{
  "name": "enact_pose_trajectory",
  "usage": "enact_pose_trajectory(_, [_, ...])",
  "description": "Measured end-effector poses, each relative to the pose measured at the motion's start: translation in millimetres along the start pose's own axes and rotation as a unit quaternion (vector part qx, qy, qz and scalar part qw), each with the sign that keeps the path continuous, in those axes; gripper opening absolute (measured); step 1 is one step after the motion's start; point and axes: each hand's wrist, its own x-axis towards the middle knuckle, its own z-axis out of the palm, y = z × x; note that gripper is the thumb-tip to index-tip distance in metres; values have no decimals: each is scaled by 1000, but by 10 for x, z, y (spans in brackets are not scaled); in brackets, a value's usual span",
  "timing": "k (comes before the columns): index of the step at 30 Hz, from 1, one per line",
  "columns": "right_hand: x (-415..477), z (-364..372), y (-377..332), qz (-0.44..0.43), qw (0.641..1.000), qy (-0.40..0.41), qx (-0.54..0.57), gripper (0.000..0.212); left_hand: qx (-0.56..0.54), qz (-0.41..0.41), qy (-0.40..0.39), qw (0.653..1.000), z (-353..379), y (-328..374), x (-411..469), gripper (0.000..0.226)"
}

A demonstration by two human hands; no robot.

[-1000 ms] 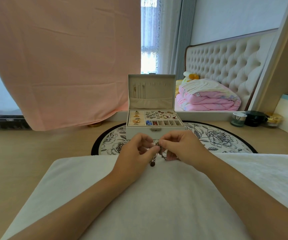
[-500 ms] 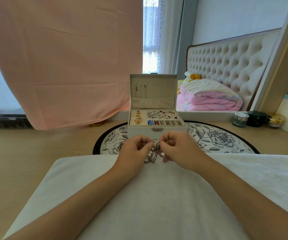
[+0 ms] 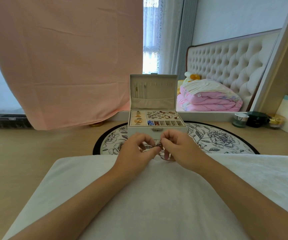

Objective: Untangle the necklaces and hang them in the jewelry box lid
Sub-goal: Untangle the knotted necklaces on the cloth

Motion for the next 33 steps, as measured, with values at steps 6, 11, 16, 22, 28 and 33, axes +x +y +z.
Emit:
enact_pose_trajectory(6, [-6,-47,-20,12,999,-14,43,17,-86,-55,-35,994,29,26,-8,13])
enact_pose_trajectory(11, [-48,-40,-71,7,998,-42,52,11,56,-15,37,998,-29,-44,16,17])
enact_pose_trajectory(16, [-60,-40,-93,22,997,-2,72,7,59,31,31,997,-54,25,-35,24])
enact_pose_trajectory(22, [-54,-75,-102,27,996,11,89,9,-84,-33,-16,996,-16,67,-39,11])
enact_pose_trajectory(28, [-63,-101,-125,45,990,-2,135,8,-232,-122,-30,964,-7,82,-59,15])
enact_pose_trajectory(33, [-73,-105,-113,86,991,-30,99,22,-236,-124,-22,963,-22,95,-62,14])
